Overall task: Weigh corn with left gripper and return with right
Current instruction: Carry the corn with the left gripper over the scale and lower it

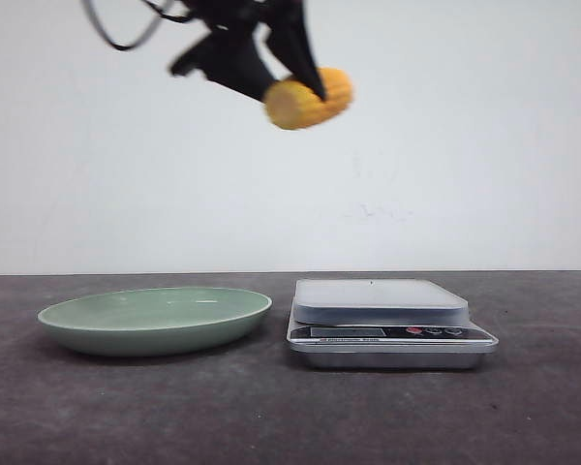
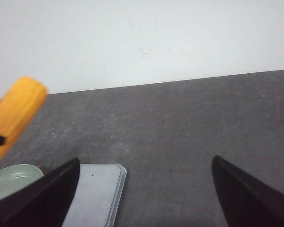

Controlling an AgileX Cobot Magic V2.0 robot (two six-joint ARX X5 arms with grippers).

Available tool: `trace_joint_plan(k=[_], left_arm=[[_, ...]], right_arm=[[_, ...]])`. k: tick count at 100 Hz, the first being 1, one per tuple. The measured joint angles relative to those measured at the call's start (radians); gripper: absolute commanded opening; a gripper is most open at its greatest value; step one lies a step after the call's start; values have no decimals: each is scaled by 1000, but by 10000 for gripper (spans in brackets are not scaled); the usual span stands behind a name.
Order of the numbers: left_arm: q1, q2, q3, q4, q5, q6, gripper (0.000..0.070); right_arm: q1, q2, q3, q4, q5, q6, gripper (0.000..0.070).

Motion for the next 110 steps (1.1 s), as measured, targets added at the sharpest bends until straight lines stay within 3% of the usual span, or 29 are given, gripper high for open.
trace_joint_plan(k=[33,81,87,99,110], left_arm=[[-44,265,69,-79,-36,-11,10],[-84,283,69,-113,-65,-50,12],[-84,285,69,-114,-65,-51,68],[-84,296,69,-116,-65,-53,291],[-86,303,69,-121,-65,-53,335]], right_arm=[[0,0,0,-1,0,0,564],[0,0,0,-10,0,0,564],[0,0,0,-10,0,0,564],[0,0,0,-14,0,0,564],[0,0,0,-18,0,0,564]])
